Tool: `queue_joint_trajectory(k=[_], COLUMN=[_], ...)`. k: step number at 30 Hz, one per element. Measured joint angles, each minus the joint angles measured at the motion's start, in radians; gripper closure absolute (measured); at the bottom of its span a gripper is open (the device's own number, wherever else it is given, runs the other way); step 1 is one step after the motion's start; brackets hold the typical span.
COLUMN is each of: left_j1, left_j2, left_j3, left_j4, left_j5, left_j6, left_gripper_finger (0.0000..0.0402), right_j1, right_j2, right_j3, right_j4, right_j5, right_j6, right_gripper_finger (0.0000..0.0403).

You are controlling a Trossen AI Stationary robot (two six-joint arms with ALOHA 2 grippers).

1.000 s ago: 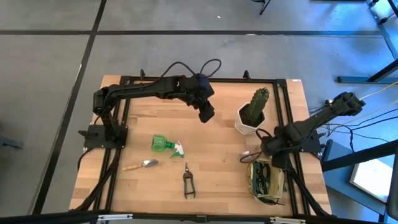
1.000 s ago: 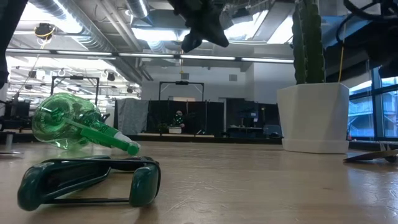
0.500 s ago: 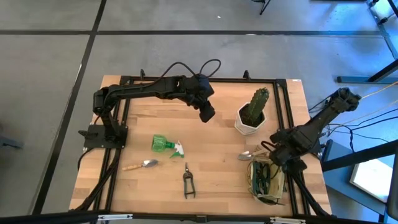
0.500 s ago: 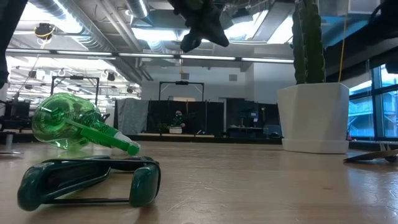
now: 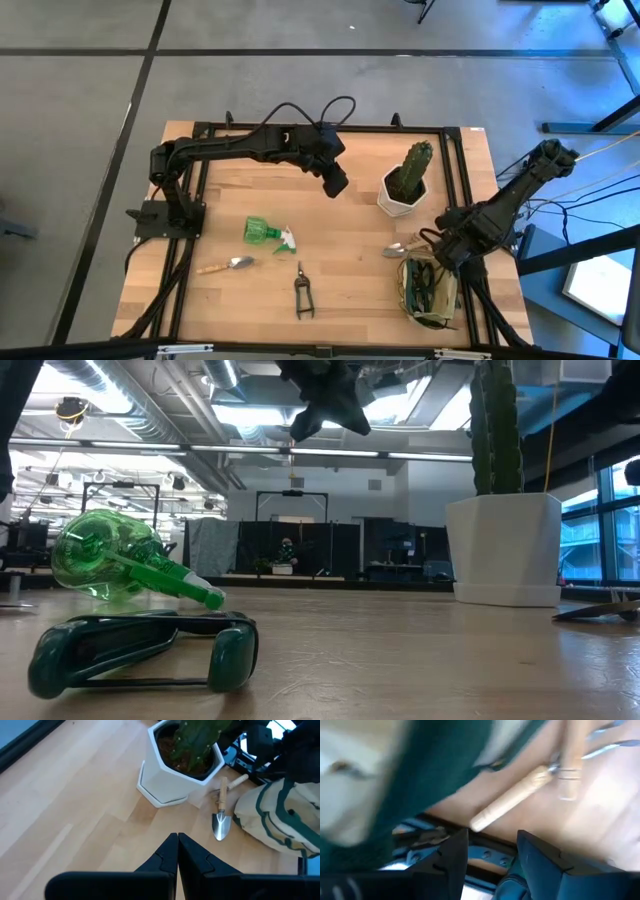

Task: Pick & Place Garden tools in Gardening bag
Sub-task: Put the hand rake into the side pocket of the white bag

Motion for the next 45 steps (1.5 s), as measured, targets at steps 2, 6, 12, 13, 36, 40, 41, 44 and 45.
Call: queue_joint_trajectory(k=[2, 6, 12, 13, 36, 40, 41, 44, 45], left_j1=[0.0, 0.004, 0.004, 0.004, 0.009, 0.009, 0.009, 0.009, 0.009], left_j2=[0.0, 0.0, 0.0, 0.0, 0.0, 0.0, 0.0, 0.0, 0.0], left_j3=[0.0, 0.0, 0.0, 0.0, 0.0, 0.0, 0.0, 0.0, 0.0], left_j4=[-0.001, -0.003, -0.003, -0.003, 0.004, 0.004, 0.004, 0.004, 0.004], left_j5=[0.001, 0.018, 0.022, 0.029, 0.086, 0.086, 0.085, 0.085, 0.085], left_j6=[0.015, 0.041, 0.076, 0.084, 0.113, 0.108, 0.108, 0.108, 0.108], left_gripper_finger=[0.0398, 0.0398, 0.0398, 0.0398, 0.0398, 0.0398, 0.0398, 0.0398, 0.0398], right_j1=[0.0, -0.016, -0.03, -0.029, -0.031, -0.031, -0.031, -0.031, -0.031], right_j2=[0.002, 0.033, 0.113, 0.123, 0.203, 0.203, 0.203, 0.203, 0.203], right_j3=[0.0, 0.001, 0.001, 0.001, -0.076, -0.088, -0.091, -0.107, -0.115], right_j4=[0.003, 0.019, 0.057, 0.076, 0.234, 0.235, 0.242, 0.282, 0.299], right_j5=[0.022, 0.014, -0.02, -0.024, -0.056, -0.022, -0.018, -0.011, -0.013], right_j6=[0.027, 0.081, 0.191, 0.202, 0.366, 0.368, 0.374, 0.4, 0.412], right_gripper_finger=[0.0231, 0.0226, 0.0198, 0.0192, 0.016, 0.016, 0.016, 0.016, 0.016])
